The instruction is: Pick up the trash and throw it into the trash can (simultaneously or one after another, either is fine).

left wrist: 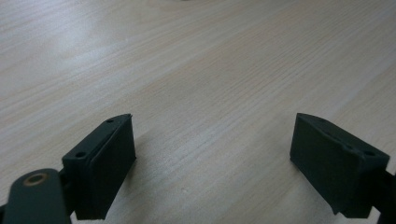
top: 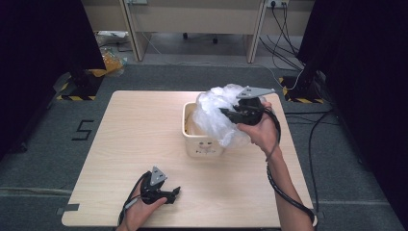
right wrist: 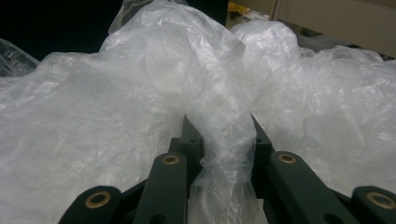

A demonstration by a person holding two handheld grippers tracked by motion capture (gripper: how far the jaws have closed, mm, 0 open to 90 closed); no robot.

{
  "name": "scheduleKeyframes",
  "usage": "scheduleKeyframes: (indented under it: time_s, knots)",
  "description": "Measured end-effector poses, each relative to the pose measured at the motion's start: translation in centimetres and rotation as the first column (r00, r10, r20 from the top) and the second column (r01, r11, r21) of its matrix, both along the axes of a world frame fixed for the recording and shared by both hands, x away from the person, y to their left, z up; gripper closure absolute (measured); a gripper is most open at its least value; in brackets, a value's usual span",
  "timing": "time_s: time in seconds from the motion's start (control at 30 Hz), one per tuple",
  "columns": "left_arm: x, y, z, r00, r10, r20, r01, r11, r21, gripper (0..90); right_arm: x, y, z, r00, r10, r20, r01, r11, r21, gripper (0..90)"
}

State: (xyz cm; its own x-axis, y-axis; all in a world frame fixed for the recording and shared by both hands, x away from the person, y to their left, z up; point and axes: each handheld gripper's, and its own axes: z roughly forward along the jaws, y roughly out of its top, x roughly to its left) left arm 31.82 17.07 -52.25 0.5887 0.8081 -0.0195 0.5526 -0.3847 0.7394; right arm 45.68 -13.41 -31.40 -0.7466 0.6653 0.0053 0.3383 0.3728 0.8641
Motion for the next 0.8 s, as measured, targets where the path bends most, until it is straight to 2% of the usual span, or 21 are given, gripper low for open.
scheduleKeyframes:
  time_s: [0.23, 0.43, 0.67, 0.8]
  knots:
    - [0.0, 0.0, 0.0, 1.0000, 0.000, 0.003, 0.000, 1.0000, -0.005, 13.3, 1.7, 4.0, 0.0, 0.9982, 0.048, -0.037, -0.048, 0.999, -0.007, 75.6]
    - [-0.1, 0.0, 0.0, 1.0000, -0.001, 0.003, 0.001, 1.0000, -0.004, 13.3, 3.0, 6.5, -1.3, 0.9938, 0.073, -0.083, -0.076, 0.997, -0.029, 75.5]
    - [-0.1, 0.0, 0.0, 1.0000, 0.000, 0.004, 0.000, 1.0000, -0.004, 13.3, 5.0, 7.4, -4.1, 0.9836, 0.059, -0.171, -0.073, 0.994, -0.081, 75.6]
    - [-0.1, 0.0, 0.0, 1.0000, 0.000, 0.004, 0.000, 1.0000, -0.004, 13.2, 5.7, 7.5, -5.2, 0.9726, 0.067, -0.223, -0.085, 0.994, -0.071, 75.8]
